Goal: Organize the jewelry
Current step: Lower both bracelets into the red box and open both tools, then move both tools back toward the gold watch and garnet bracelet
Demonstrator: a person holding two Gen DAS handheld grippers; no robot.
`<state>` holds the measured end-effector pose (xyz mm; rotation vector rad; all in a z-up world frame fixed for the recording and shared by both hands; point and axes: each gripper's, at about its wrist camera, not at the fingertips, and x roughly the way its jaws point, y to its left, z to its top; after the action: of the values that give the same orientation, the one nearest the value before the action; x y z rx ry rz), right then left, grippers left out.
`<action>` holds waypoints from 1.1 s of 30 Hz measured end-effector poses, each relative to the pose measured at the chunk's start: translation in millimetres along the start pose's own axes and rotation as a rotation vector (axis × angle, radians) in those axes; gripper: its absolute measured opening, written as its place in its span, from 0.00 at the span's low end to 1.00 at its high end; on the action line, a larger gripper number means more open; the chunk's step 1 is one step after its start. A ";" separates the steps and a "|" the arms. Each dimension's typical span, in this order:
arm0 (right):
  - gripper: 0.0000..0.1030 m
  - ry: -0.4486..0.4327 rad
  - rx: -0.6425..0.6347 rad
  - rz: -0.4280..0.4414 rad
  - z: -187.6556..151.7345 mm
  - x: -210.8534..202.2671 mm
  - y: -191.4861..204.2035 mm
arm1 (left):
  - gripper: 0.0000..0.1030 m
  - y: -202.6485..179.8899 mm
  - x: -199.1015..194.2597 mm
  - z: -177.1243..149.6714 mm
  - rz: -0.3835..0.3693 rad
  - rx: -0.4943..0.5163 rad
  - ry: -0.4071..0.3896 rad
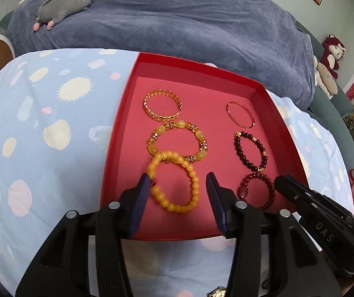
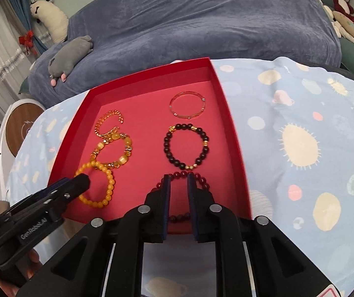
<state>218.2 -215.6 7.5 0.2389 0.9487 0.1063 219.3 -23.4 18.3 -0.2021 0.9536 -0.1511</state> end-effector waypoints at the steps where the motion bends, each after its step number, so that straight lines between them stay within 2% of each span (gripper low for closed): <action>1: 0.24 -0.010 0.003 -0.008 -1.8 -3.4 -2.3 | 0.45 0.4 -1.7 -1.8 0.003 0.002 -0.001; 2: 0.29 -0.022 0.007 -0.016 -3.7 -7.3 -4.5 | 0.45 1.1 -2.0 -2.2 0.005 0.005 -0.001; 4: 0.30 -0.037 0.014 -0.019 -7.2 -14.5 -8.3 | 0.45 0.5 -5.5 -4.4 0.012 0.015 -0.005; 16: 0.30 -0.066 0.032 -0.024 -36.2 -61.6 -13.5 | 0.45 -3.7 -46.5 -26.9 0.030 0.069 -0.040; 33: 0.30 -0.002 0.052 -0.049 -104.7 -89.7 -25.9 | 0.45 2.2 -73.2 -81.2 0.025 0.061 0.010</action>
<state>80.6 -241.8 13.5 0.2634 0.9555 0.0360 111.0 -13.9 30.1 -0.1335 0.9600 -0.1580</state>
